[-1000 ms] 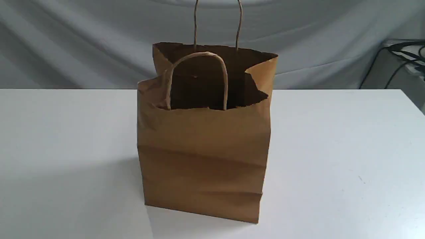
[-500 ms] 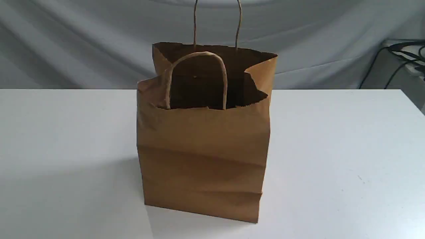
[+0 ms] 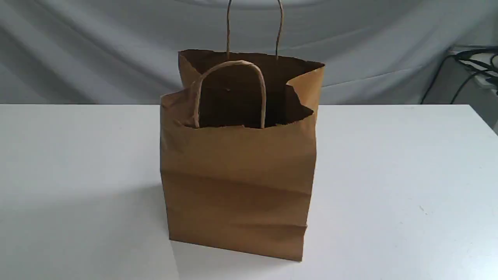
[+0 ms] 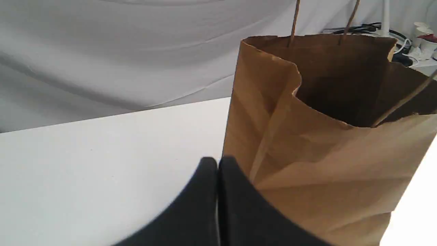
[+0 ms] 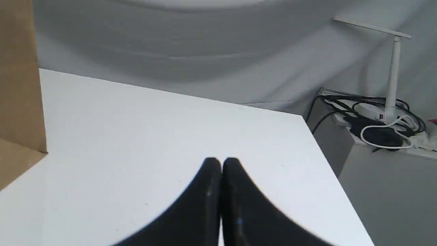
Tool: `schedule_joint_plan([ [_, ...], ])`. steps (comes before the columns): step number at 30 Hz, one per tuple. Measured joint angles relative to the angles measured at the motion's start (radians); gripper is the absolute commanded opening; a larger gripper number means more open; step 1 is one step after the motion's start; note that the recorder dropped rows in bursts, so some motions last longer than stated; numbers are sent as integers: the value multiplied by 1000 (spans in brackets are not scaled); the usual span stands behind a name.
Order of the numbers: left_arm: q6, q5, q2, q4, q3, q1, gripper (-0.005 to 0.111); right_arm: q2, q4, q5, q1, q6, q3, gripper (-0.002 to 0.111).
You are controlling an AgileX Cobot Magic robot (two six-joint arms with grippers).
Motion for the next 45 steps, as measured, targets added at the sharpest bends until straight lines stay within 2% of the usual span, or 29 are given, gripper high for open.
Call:
schedule_joint_plan([
  [32, 0, -7, -22, -21, 2, 0, 0, 0, 9, 0, 0, -2, 0, 0],
  [37, 0, -130, -141, -37, 68, 0, 0, 0, 16, 0, 0, -2, 0, 0],
  [45, 0, -357, -445, -57, 289, 0, 0, 0, 17, 0, 0, -2, 0, 0],
])
